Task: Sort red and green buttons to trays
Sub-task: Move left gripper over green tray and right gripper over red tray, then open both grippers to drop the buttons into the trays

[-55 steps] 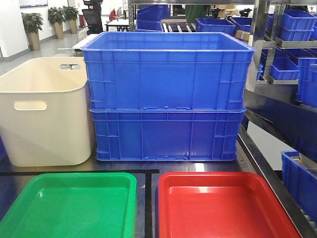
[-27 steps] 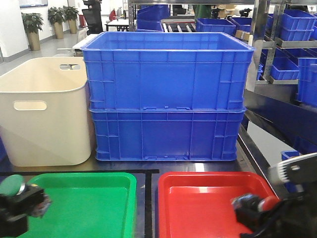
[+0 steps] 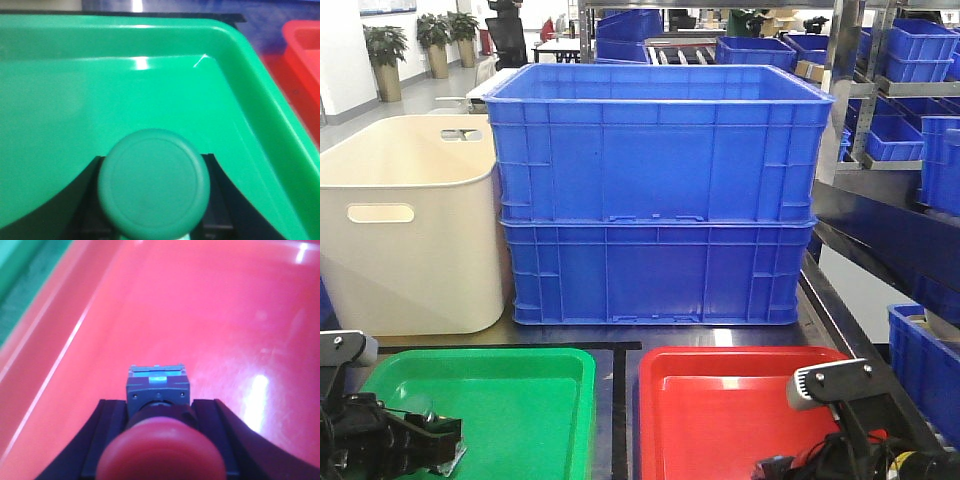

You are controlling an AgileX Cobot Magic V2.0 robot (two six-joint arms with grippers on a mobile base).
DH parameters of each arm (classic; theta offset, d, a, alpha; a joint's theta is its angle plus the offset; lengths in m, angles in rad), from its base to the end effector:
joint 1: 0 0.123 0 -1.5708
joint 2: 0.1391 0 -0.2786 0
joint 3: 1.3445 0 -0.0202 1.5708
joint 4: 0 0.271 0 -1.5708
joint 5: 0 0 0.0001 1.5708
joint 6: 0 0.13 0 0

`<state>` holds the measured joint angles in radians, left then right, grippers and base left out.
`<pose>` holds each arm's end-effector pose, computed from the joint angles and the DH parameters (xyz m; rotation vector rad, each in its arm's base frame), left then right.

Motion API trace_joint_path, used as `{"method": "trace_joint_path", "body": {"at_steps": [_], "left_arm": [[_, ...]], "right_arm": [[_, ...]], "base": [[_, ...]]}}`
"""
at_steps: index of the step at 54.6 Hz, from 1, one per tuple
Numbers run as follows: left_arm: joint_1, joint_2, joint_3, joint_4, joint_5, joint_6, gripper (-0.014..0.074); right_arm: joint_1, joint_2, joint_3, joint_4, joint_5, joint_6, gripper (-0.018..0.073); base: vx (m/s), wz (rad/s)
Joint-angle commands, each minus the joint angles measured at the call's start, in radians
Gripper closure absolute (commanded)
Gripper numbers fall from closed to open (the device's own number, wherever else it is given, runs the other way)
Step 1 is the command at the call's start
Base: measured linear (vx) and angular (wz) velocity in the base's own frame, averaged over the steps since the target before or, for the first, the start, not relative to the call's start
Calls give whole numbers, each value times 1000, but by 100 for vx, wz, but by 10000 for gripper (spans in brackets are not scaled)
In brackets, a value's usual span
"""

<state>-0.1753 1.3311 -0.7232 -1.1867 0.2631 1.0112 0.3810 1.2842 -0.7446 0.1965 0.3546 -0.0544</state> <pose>0.3093 -0.0867 0.2094 0.1519 2.2028 -0.4566 0.2769 0.1204 0.2051 -0.3320 2.3703 0.3238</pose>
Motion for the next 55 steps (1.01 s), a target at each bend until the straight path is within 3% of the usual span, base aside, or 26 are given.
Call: {"method": "trace_joint_path", "body": {"at_steps": [1,12,28,34,55], "left_arm": [[-8,-21,-37,-33,-13,2,366],[-8,-21,-37,-33,11,2,164],[-8,-21,-37,-34,10,2,51],[-8,-25,-37,-36,10,2,51],[-8,-114,-196,-31,31,2,52]], "right_arm": [[-1,-5,-28,9,-56,2,440],[-1,2,-28,11,-69,2,261],[-1,0,-28,15,-128,2,-66],[-3,-8,-28,16,-137,2,-97],[-3,-218,-28,5,-226,-3,-64]], "base": [[0,0],[0,0],[0,0],[0,0],[0,0]]}}
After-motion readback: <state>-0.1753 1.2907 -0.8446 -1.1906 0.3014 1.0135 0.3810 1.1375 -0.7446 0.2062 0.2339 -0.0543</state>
